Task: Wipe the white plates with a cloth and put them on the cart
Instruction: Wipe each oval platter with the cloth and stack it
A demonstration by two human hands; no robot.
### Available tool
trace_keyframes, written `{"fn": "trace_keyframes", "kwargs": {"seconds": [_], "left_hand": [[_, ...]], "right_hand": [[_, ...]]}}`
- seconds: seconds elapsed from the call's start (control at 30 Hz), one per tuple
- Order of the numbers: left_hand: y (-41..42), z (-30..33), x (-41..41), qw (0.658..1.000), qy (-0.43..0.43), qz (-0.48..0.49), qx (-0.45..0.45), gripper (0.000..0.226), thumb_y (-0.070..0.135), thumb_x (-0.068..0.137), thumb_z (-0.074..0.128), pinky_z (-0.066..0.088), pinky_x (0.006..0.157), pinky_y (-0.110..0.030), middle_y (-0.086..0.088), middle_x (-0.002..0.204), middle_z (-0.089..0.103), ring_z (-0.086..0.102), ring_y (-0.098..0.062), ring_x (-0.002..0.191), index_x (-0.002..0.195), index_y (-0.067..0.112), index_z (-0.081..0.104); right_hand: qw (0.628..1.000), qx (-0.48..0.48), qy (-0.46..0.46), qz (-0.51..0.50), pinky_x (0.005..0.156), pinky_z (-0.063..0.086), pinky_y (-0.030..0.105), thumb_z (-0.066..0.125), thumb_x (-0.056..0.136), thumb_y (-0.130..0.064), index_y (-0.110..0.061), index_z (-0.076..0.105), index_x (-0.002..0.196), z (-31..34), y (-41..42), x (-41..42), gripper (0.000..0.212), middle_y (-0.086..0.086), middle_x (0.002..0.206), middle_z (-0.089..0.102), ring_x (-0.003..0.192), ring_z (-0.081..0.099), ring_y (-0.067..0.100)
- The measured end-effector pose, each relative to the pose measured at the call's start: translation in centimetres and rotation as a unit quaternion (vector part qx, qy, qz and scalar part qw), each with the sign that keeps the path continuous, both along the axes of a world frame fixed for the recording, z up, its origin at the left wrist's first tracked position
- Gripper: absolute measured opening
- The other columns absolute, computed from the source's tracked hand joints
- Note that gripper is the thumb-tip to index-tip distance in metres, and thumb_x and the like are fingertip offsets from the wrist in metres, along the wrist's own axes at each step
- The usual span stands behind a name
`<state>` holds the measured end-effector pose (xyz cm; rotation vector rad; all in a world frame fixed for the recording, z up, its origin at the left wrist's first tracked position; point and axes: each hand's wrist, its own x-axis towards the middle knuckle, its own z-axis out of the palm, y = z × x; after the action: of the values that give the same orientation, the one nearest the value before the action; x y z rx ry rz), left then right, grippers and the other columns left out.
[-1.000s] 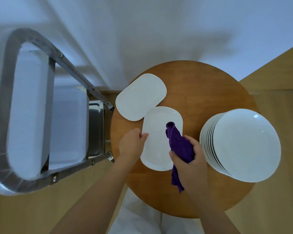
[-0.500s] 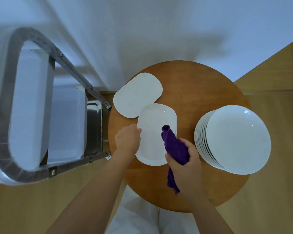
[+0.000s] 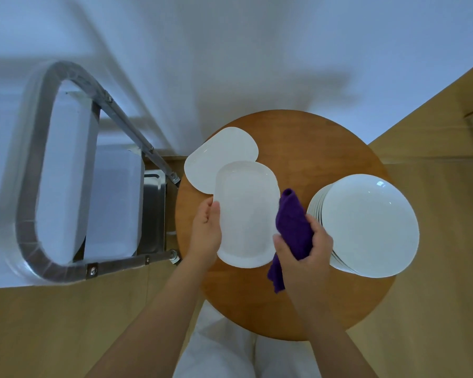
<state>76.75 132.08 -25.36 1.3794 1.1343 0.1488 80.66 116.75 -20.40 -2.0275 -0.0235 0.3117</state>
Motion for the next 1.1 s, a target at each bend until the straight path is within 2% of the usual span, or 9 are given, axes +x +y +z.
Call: {"fn": "trace_keyframes", "kwargs": {"seconds": [0.07,0.17,0.3,0.4,0.57,0.73,0.83,0.93,1.1], "left_hand": [[-1.0,1.7,0.0,0.998,-0.026,0.014,-0.056,0.021,0.043,0.100,0.034,0.045,0.058,-0.009,0.026,0.090,0.063,0.061,0.001,0.086,0.107,0.040,0.054],[-2.5,4.7,-0.4,0.994,-0.070,0.001,-0.082,0.018,0.044,0.100,0.033,0.043,0.044,-0.004,0.042,0.074,0.061,0.058,0.022,0.071,0.097,0.050,0.051],[-4.3,6.8,-0.9,0.989,-0.122,-0.027,-0.079,0.025,0.035,0.102,0.034,0.046,0.051,-0.005,0.031,0.077,0.067,0.063,0.012,0.073,0.099,0.041,0.058],[-5.8,8.3,-2.2,0.987,-0.135,-0.054,-0.073,0.027,0.036,0.102,0.034,0.048,0.053,-0.007,0.024,0.078,0.069,0.066,0.006,0.073,0.101,0.034,0.061],[-6.3,11.7,-3.2,0.983,-0.152,-0.089,-0.045,0.029,0.039,0.102,0.032,0.047,0.054,-0.007,0.023,0.077,0.069,0.065,0.005,0.072,0.101,0.036,0.061],[-5.1,14.9,-3.2,0.980,-0.186,-0.076,-0.005,0.040,0.045,0.100,0.031,0.052,0.085,-0.022,0.011,0.109,0.069,0.064,-0.007,0.102,0.125,0.031,0.060],[-4.5,16.0,-3.1,0.977,-0.212,-0.021,-0.021,0.036,0.042,0.101,0.033,0.054,0.076,-0.016,0.010,0.105,0.072,0.066,-0.004,0.097,0.120,0.031,0.061],[-3.7,17.2,-3.0,0.973,-0.222,0.032,-0.046,0.036,0.044,0.100,0.037,0.054,0.083,-0.029,0.001,0.103,0.073,0.068,-0.015,0.100,0.112,0.027,0.066],[-2.4,18.5,-3.2,0.958,-0.254,0.108,-0.072,0.038,0.044,0.098,0.042,0.055,0.058,-0.022,-0.003,0.083,0.075,0.072,-0.016,0.077,0.105,0.014,0.065]], "right_hand": [[1.000,0.006,-0.024,-0.014,0.073,0.048,0.012,0.073,0.078,-0.030,-0.036,0.037,0.124,0.8,0.2,0.3,0.059,-0.006,0.124,0.044,0.110,0.048,0.014],[0.994,-0.029,-0.098,0.032,0.084,0.044,0.009,0.059,0.081,-0.038,-0.036,0.039,0.128,2.1,0.3,-0.2,0.051,0.001,0.137,0.041,0.118,0.043,0.014],[0.961,-0.197,-0.157,0.118,0.106,0.036,0.051,0.055,0.092,-0.024,-0.013,0.047,0.135,2.3,0.9,0.0,0.046,0.020,0.146,0.034,0.133,0.030,0.039],[0.939,-0.255,-0.200,0.115,0.109,0.029,0.053,0.050,0.094,-0.024,-0.013,0.044,0.138,3.8,1.3,1.3,0.045,0.017,0.147,0.034,0.135,0.028,0.039],[0.949,-0.178,-0.223,0.135,0.104,0.032,0.056,0.050,0.093,-0.023,-0.010,0.046,0.136,7.6,3.0,3.0,0.045,0.020,0.143,0.038,0.132,0.031,0.040],[0.933,-0.102,-0.270,0.214,0.109,0.031,0.047,0.052,0.093,-0.023,-0.014,0.048,0.135,10.8,4.3,1.4,0.043,0.013,0.142,0.042,0.132,0.034,0.030],[0.926,-0.060,-0.279,0.247,0.110,0.029,0.047,0.053,0.092,-0.021,-0.013,0.052,0.132,12.1,4.3,-0.5,0.040,0.013,0.139,0.046,0.131,0.036,0.031],[0.916,-0.035,-0.274,0.290,0.111,0.027,0.048,0.055,0.090,-0.020,-0.009,0.057,0.127,12.7,4.0,-2.4,0.039,0.018,0.137,0.046,0.132,0.035,0.036],[0.885,-0.052,-0.366,0.282,0.097,0.046,0.045,0.057,0.086,-0.020,-0.012,0.064,0.119,12.8,2.5,-4.8,0.035,0.009,0.123,0.061,0.119,0.052,0.030]]}}
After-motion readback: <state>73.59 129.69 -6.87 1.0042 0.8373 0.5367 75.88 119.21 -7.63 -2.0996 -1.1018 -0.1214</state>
